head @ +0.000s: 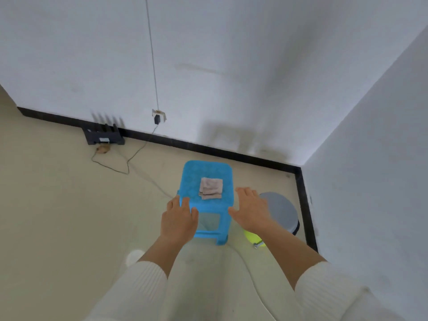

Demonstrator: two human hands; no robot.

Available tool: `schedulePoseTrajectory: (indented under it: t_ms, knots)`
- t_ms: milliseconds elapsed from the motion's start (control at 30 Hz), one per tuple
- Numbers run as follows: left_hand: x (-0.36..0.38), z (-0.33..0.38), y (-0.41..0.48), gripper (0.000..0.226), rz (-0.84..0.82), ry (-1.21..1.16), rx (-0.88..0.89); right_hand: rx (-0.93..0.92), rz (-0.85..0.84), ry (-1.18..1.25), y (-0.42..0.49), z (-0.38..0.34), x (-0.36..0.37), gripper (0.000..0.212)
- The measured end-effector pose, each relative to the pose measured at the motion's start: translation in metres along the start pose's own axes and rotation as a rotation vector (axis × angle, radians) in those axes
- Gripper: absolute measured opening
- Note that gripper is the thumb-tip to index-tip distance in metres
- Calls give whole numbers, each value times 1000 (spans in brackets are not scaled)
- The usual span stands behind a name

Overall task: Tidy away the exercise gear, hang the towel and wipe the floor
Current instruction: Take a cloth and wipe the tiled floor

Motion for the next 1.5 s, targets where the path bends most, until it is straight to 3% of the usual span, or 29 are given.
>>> schedulePoseTrajectory:
  t_ms: [167,367,533,667,867,1033,1167,1300,1500]
  knots:
    - [38,-28,105,46,-74,34,-71,-74,-112,-33,99,-5,55,49]
    - [102,-62,208,47,-209,57,-82,31,-302,59,198,9,144,46]
    - [167,-109,261,65,-381,141,-80,82,-323,94,274,17,202,40]
    - [205,-138,278,76,-465,248,-45,73,-316,105,324,18,231,50]
    - [225,-161,282,94,-459,285,10,75,-395,91,349,18,260,73]
    - [223,-154,286,83,-521,327,-14,104,-229,83,339,1,264,16]
    - [213,-151,286,75,-588,294,-91,51,-240,175,324,-14,252,7]
    - [183,-148,249,71,-435,185,-165,55,-269,484,299,-25,222,27]
    - [104,-133,150,71,-197,27,-335,-118,-268,587,231,-68,149,24]
Point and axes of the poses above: each hand's wrist, its own y-axis towards the middle knuckle, its own x-axis out of the palm, z = x × y, the point moved 6 cm from there along y, towards the middle knuckle, and after that the axes turned 12 degrees about -y, right-handed, at the moved point
